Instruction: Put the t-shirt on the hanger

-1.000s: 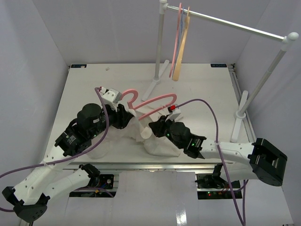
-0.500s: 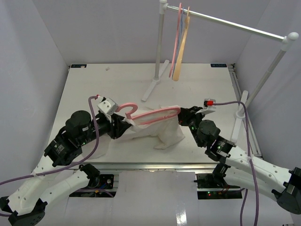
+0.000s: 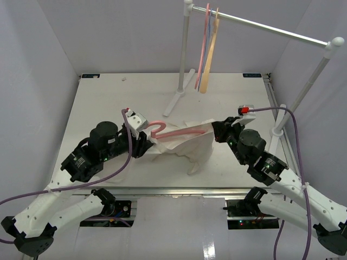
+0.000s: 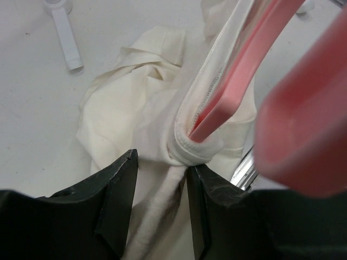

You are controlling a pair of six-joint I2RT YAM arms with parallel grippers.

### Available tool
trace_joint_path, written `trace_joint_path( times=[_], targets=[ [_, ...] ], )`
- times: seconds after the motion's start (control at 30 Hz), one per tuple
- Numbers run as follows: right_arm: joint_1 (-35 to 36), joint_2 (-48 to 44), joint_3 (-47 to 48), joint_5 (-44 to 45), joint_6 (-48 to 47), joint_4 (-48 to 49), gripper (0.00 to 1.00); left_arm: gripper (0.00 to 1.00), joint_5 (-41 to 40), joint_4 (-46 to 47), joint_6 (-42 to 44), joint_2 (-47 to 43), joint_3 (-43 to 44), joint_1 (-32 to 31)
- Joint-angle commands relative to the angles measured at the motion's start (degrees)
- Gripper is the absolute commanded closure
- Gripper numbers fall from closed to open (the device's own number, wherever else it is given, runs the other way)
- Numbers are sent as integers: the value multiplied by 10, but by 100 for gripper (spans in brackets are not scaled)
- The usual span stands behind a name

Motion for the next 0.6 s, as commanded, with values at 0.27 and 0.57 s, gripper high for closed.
trace_joint_path(
  times=[0.27,0.57],
  targets=[
    [103,156,272,-240,-133,-231,92,100,96,81,29,70,25,2],
    [121,85,253,-209,-172,-275,53,100,178,88,34,83,-22,3]
  ],
)
